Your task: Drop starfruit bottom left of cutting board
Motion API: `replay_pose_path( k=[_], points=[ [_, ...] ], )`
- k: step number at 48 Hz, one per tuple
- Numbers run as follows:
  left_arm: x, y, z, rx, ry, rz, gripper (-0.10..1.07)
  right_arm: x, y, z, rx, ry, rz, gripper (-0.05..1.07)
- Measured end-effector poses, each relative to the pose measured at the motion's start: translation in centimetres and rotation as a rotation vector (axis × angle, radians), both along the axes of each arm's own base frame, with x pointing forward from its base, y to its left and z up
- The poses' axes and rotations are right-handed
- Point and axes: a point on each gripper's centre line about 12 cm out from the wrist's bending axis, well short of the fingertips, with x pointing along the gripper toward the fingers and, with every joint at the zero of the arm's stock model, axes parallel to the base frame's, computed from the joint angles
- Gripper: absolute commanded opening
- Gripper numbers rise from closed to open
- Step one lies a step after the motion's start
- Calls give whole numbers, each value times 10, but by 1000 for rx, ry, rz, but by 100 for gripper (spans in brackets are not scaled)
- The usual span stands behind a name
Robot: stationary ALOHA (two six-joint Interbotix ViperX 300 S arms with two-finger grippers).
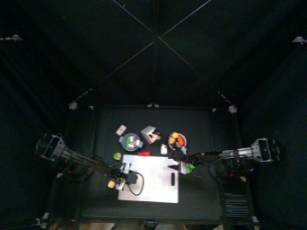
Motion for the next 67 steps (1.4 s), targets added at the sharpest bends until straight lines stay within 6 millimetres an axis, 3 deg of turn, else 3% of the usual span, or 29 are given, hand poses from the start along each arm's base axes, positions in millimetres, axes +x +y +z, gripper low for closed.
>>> replay_pose_path(
  k=[17,34,44,67],
  points=[
    [-33,12,3,-49,-1,50,71,-1,-1,-1,-2,11,-10,88],
    [-68,28,-19,-132,73,175,71,0,-1,-3,4,18,-15,88],
    [-80,48,-32,-130,111,260,71,0,-2,-6,4,26,-18,88],
    [-95,70,-47,-144,155,371,74,1,-3,-10,1,40,-17,88]
  ],
)
